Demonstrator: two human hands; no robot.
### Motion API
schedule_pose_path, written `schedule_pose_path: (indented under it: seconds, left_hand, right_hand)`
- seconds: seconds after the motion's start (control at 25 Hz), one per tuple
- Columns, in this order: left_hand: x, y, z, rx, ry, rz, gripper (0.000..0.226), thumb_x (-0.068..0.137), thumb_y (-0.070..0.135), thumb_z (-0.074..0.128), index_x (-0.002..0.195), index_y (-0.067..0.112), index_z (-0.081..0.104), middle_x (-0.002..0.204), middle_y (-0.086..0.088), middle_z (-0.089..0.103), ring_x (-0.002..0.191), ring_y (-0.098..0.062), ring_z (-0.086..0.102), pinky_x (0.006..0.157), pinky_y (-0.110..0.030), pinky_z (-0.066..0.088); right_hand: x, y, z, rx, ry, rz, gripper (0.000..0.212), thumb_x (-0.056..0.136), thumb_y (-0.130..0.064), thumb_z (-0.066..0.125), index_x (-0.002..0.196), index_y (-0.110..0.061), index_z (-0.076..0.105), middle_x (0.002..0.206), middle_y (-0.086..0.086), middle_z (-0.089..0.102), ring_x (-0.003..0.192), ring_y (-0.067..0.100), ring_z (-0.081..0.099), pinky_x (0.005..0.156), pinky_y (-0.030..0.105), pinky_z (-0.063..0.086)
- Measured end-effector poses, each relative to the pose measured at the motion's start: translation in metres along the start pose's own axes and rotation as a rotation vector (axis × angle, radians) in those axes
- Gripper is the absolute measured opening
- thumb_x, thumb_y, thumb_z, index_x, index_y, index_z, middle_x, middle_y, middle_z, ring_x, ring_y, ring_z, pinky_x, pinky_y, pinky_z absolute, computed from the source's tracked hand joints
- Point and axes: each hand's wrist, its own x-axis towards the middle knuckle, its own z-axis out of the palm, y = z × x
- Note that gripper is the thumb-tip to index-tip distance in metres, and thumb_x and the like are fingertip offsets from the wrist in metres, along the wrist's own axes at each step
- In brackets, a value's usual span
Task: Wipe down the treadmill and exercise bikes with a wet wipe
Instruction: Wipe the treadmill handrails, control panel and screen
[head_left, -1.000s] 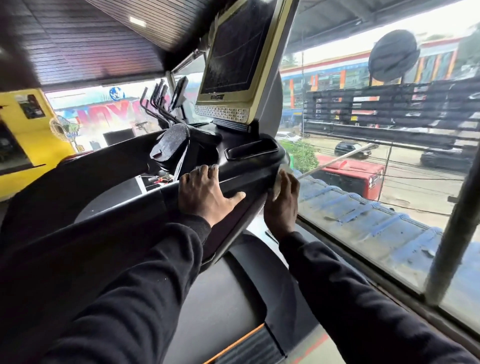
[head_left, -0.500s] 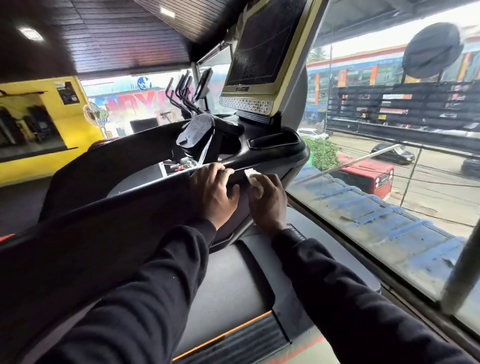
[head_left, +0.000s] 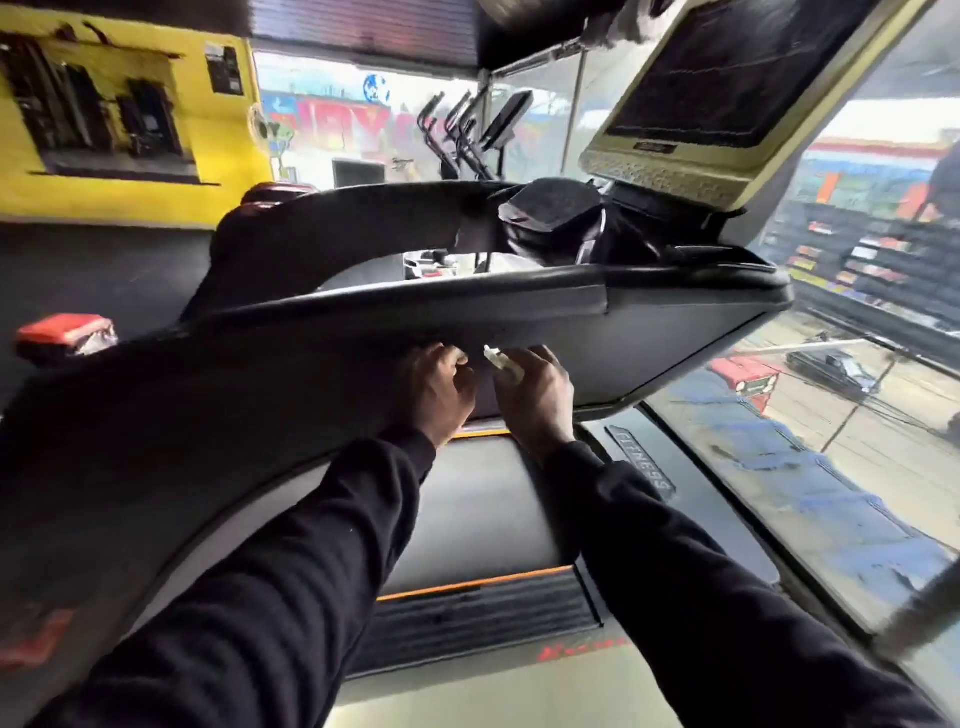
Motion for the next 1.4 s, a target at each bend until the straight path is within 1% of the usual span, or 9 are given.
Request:
schedule_pose_path:
  seconds: [0.16,0.28,0.44,0.56,0.72,0.84,0.96,1.24,1.4]
  left_hand:
    - [-0.057,-0.091,-0.067,0.062,0.019,-0.143,0.034,0.077,0.028,0.042,0.078,0.008,0.069,0.075,-0.010,0.068,0.069,-0.034,0.064,0.068,-0.039,0.054]
    - [-0.093,-0.151,-0.130,0.217,0.006,-0.352,0.031,0.078,0.026,0.048,0.088,0.011,0.073,0.080,-0.011,0.073,0.073,-0.036,0.069,0.067,-0.039,0.053]
    - [-0.129,-0.213,-0.203,0.431,-0.097,-0.615,0.032,0.087,0.020,0.056,0.116,0.019,0.068,0.104,-0.012,0.073,0.099,-0.037,0.066,0.083,-0.041,0.050]
    - [-0.165,-0.267,-0.253,0.500,-0.083,-0.784,0.044,0.087,0.021,0.047,0.128,0.018,0.062,0.127,-0.009,0.064,0.118,-0.032,0.058,0.098,-0.039,0.045]
    - [-0.203,-0.326,-0.313,0.592,-0.062,-0.965,0.054,0.081,0.035,0.036,0.123,0.016,0.063,0.123,-0.009,0.065,0.113,-0.030,0.059,0.096,-0.035,0.046]
    - [-0.210,-0.351,-0.358,0.639,0.028,-1.106,0.047,0.082,0.034,0.052,0.123,0.016,0.063,0.121,-0.009,0.065,0.112,-0.031,0.059,0.093,-0.035,0.046]
    - [-0.211,-0.381,-0.405,0.737,0.099,-1.209,0.044,0.090,0.027,0.055,0.133,0.017,0.057,0.129,-0.007,0.060,0.119,-0.028,0.054,0.098,-0.034,0.043]
    - [-0.230,-0.443,-0.500,0.771,0.307,-1.371,0.038,0.090,0.026,0.055,0.128,0.023,0.060,0.124,0.000,0.065,0.116,-0.023,0.058,0.095,-0.032,0.046]
    - [-0.249,-0.497,-0.573,0.776,0.355,-1.392,0.036,0.090,0.027,0.057,0.125,0.024,0.061,0.121,0.001,0.066,0.114,-0.023,0.059,0.095,-0.034,0.047]
  right_hand:
    - [-0.049,-0.069,0.069,0.027,-0.224,-0.090,0.029,0.084,-0.026,0.051,0.099,-0.017,0.074,0.100,0.008,0.066,0.089,0.030,0.062,0.071,0.030,0.043]
    - [-0.085,-0.124,0.129,0.053,-0.412,-0.172,0.024,0.084,-0.022,0.056,0.098,-0.014,0.074,0.102,0.009,0.066,0.090,0.033,0.063,0.073,0.033,0.047]
    - [-0.123,-0.184,0.204,0.035,-0.635,-0.305,0.021,0.089,-0.022,0.058,0.103,-0.013,0.071,0.108,0.011,0.065,0.096,0.036,0.063,0.074,0.036,0.047]
    - [-0.157,-0.233,0.259,0.100,-0.792,-0.407,0.028,0.088,-0.020,0.058,0.113,-0.016,0.070,0.115,0.011,0.064,0.101,0.035,0.062,0.080,0.038,0.046]
    - [-0.193,-0.292,0.327,0.105,-0.974,-0.544,0.035,0.091,-0.021,0.053,0.124,-0.020,0.064,0.118,0.014,0.065,0.108,0.036,0.060,0.086,0.036,0.044]
    - [-0.212,-0.340,0.378,0.262,-1.062,-0.598,0.033,0.087,-0.015,0.054,0.117,-0.018,0.067,0.114,0.013,0.067,0.105,0.035,0.061,0.079,0.033,0.044]
    - [-0.227,-0.398,0.420,0.369,-1.181,-0.570,0.028,0.087,-0.014,0.053,0.110,-0.019,0.069,0.110,0.007,0.066,0.101,0.031,0.062,0.067,0.023,0.033]
    - [-0.267,-0.514,0.496,0.469,-1.295,-0.655,0.026,0.087,-0.014,0.051,0.105,-0.018,0.070,0.112,0.009,0.067,0.100,0.031,0.062,0.069,0.020,0.032]
    - [-0.309,-0.592,0.542,0.485,-1.292,-0.702,0.021,0.085,-0.016,0.053,0.097,-0.020,0.069,0.108,0.006,0.069,0.097,0.032,0.063,0.069,0.023,0.036]
